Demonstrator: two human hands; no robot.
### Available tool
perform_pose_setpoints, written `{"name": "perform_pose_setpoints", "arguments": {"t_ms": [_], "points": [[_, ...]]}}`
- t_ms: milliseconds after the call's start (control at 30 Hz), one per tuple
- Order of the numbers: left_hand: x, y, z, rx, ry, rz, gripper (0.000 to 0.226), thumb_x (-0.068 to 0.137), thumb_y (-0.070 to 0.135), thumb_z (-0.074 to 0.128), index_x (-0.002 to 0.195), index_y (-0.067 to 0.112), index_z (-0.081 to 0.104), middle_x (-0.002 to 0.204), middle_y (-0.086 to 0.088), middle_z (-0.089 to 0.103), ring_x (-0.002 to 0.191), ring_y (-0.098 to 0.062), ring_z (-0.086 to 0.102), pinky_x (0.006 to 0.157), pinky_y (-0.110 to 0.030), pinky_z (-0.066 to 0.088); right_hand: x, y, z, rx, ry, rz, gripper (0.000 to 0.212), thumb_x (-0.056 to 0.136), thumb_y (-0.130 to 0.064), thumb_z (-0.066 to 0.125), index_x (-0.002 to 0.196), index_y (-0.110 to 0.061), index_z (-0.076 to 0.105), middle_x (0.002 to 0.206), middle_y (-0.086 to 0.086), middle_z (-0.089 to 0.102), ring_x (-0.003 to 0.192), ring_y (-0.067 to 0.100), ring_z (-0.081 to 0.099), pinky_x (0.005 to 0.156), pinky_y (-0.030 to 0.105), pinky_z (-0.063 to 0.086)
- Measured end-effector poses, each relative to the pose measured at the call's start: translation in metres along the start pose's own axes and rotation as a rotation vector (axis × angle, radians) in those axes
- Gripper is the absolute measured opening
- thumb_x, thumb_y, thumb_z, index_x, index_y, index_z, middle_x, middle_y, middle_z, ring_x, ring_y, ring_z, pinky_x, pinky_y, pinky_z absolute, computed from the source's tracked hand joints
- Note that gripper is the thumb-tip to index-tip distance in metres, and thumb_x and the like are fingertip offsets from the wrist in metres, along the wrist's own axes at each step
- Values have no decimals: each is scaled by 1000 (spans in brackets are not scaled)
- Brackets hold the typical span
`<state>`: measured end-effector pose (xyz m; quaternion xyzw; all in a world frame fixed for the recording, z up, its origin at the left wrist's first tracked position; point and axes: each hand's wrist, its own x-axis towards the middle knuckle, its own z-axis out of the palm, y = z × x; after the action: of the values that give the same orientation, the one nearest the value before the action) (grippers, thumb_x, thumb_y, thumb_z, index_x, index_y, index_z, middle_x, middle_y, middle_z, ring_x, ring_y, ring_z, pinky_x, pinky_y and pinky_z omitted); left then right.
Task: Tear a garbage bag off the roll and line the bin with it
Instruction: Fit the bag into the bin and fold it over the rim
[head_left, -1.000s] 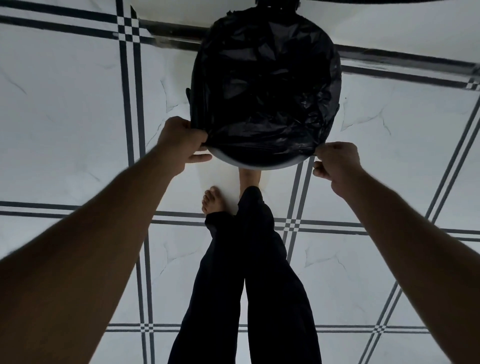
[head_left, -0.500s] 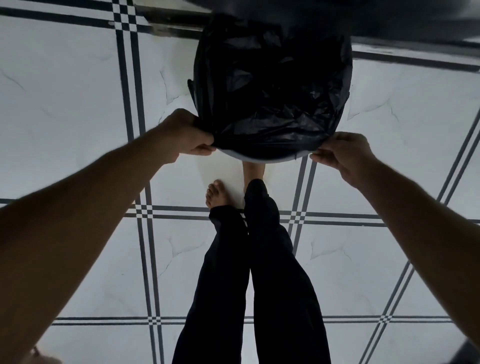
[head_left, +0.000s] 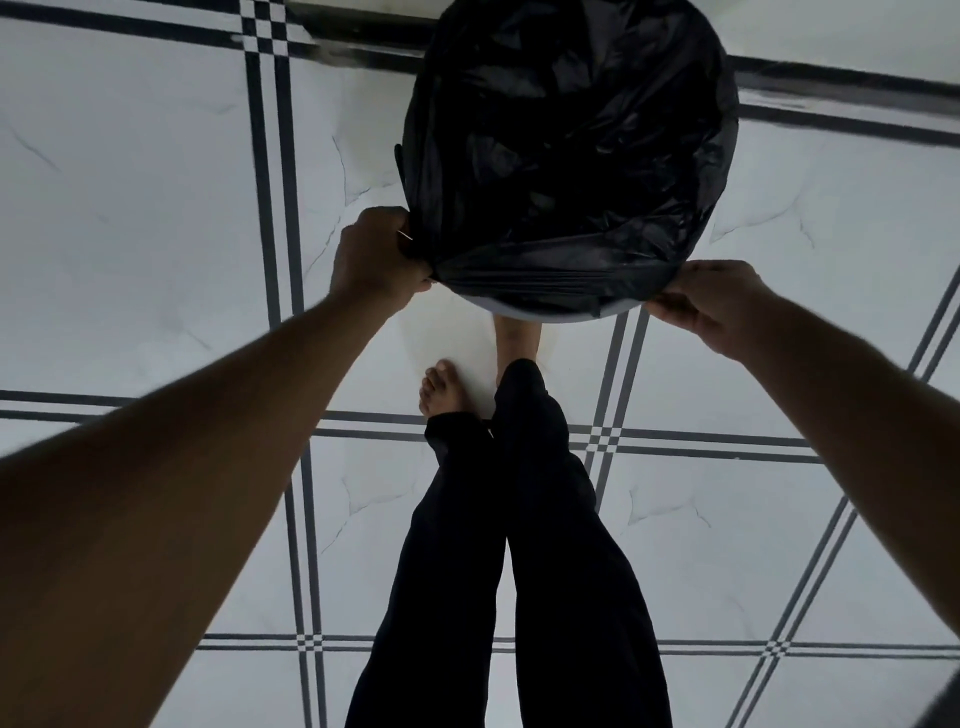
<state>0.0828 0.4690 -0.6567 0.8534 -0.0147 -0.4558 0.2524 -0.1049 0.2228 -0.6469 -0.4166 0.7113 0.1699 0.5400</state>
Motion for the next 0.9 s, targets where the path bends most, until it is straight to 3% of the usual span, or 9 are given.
{"name": "perform_pose_setpoints", "arguments": {"t_ms": [133,300,467,567,633,733,900], "points": [[-1,-9,0,-84,-1,-59,11,79,13,75,79,9,64,73,-10,74,60,-20,74,63,-35,63,2,-2,2,-22,20,22,15,87,7,65,100,-1,63,86,13,69,72,19,69,56,22,58],[-17,-13,8,-239,-9,-110,21,93,23,63,77,10,61,70,-12,72,51,-16,69,50,-25,54,-7,-1,8,34,50,9,18,87,12,55,89,-5,62,76,12,65,49,13,63,46,18,52],[-41,-2,22,-532,52,-223,18,100,16,51,85,12,59,67,-7,69,48,-10,66,51,-24,58,-26,4,11,339,25,26,29,94,0,35,88,-5,63,76,10,70,70,24,67,58,28,56],[-52,5,29,-678,84,-296,8,98,11,52,96,7,58,73,-10,70,53,-11,69,55,-24,59,-35,5,12,348,-120,-66,21,97,-29,50,90,-14,64,71,-4,71,73,16,66,67,28,55],[-57,7,34,-719,84,-331,6,97,11,54,98,7,58,78,-12,71,58,-14,71,60,-26,61,-37,11,19,204,-119,-109,32,90,-43,65,104,-14,66,90,-3,75,83,16,72,70,28,58],[-59,11,40,-768,84,-374,18,93,17,65,105,7,56,83,-13,73,65,-19,74,64,-29,63,-35,23,33,159,59,-134,28,83,-23,78,102,-11,62,107,11,71,88,23,73,65,29,61],[-58,11,50,-708,69,-417,23,88,26,74,85,9,58,85,-9,75,72,-20,76,67,-31,62,-38,38,41,347,146,-116,18,81,-13,80,88,-4,66,95,21,73,74,26,75,62,25,59]]}}
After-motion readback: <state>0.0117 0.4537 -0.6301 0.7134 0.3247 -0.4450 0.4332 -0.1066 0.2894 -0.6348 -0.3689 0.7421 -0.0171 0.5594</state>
